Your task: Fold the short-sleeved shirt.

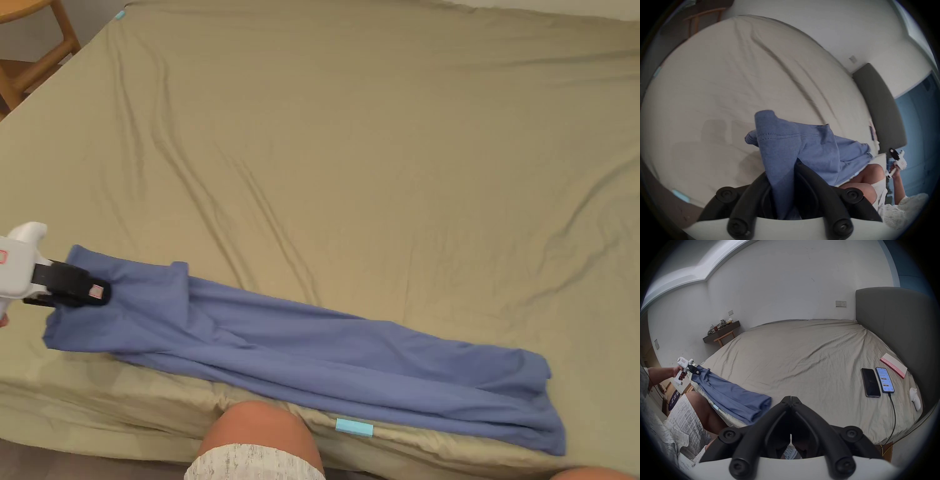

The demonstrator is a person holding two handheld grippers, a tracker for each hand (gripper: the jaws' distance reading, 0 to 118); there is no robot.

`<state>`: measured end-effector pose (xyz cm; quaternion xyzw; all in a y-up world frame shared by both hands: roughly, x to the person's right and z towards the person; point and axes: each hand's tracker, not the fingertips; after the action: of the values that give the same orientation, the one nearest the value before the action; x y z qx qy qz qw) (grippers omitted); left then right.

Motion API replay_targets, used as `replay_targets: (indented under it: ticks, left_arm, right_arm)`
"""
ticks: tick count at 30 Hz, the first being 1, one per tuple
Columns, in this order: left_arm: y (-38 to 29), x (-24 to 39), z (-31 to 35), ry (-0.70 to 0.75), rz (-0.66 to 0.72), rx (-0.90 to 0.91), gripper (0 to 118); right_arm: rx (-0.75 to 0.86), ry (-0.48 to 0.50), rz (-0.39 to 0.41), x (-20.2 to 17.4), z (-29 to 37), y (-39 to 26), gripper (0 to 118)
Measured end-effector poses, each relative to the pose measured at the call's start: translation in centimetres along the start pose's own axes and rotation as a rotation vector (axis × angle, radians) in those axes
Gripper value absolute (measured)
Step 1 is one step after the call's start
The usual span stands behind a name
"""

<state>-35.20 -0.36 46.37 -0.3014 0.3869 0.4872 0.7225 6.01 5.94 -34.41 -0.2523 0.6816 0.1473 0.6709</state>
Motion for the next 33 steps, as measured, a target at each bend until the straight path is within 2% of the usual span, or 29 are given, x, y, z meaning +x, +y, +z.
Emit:
replay_targets:
  ticks: [2, 4, 6, 8, 11, 13, 23, 27, 31, 33]
  left_arm:
    - [1.0, -0.4, 1.1, 0.079, -0.014, 0.008, 1]
    - [1.5, 0.8, 1.3, 0.088, -0.023, -0.003, 1]
    - [1.5, 2.8, 1.1, 0.145, -0.100, 0.003, 1]
    - [1.7, 4.9, 0.6, 0.216, -0.073, 0.011, 1]
    - [1.2, 8.5, -0.3, 0.262, -0.159, 0.028, 1]
    - [0.8, 10.4, -1.0, 0.297, -0.159, 0.013, 2]
    - [-1.9, 21.2, -5.5, 0.207, -0.245, -0.067, 2]
    - [-2.7, 24.0, -8.3, 0.125, -0.276, -0.158, 2]
    - [-3.4, 26.2, -11.5, 0.151, -0.338, -0.216, 2]
    - [-3.4, 26.6, -12.8, 0.137, -0.322, -0.244, 2]
  right_arm:
    - [0.007, 0.004, -0.003, 0.1, 0.0, 0.1, 0]
    - [0.012, 0.004, 0.000, 0.0, 0.0, 0.1, 0]
    - [0.017, 0.011, -0.011, 0.1, 0.0, 0.0, 0]
    - [0.016, 0.009, -0.010, 0.1, -0.1, -0.2, 0]
    - [0.013, 0.016, -0.015, 0.2, -0.1, -0.5, 0]
    - [0.011, 0.017, -0.012, 0.3, -0.2, -0.7, 0]
    - [0.032, 0.026, -0.021, 0.6, 0.7, -0.8, 0]
    - [0.034, 0.019, -0.022, 0.6, 1.1, -1.1, 0]
    - [0.029, 0.006, -0.027, 1.0, 1.3, -1.5, 0]
    - [0.031, 0.004, -0.034, 1.2, 1.5, -1.6, 0]
